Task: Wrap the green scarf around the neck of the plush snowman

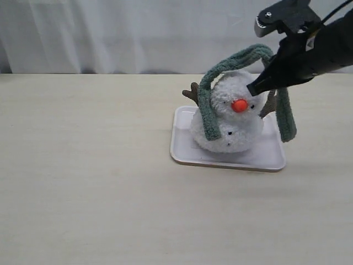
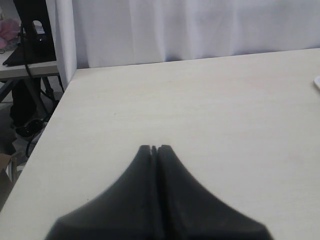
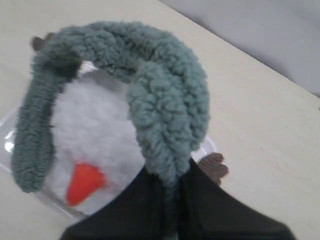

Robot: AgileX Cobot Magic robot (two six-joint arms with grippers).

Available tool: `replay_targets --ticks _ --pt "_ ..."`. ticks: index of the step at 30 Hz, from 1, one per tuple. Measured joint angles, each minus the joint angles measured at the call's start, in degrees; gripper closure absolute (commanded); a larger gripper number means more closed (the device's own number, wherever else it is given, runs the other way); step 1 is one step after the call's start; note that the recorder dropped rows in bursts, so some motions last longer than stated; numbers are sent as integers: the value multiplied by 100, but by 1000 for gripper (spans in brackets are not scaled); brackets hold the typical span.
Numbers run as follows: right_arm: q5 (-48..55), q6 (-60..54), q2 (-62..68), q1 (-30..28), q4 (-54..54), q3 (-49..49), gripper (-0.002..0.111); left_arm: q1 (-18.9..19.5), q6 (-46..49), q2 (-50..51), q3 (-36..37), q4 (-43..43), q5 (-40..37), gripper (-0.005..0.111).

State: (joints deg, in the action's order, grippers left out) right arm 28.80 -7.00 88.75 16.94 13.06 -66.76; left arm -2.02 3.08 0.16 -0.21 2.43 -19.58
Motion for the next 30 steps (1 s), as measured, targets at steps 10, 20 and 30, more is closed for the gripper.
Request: replay_targets --ticks 10,20,30 --pt "159 -800 -1088 1709 -14 -301 104 0 0 0 0 0 0 107" --pt "236 -404 -1218 1854 859 -301 104 0 0 0 0 0 0 107" --pt "808 592 -362 1854 2899 -301 104 0 0 0 0 0 0 107"
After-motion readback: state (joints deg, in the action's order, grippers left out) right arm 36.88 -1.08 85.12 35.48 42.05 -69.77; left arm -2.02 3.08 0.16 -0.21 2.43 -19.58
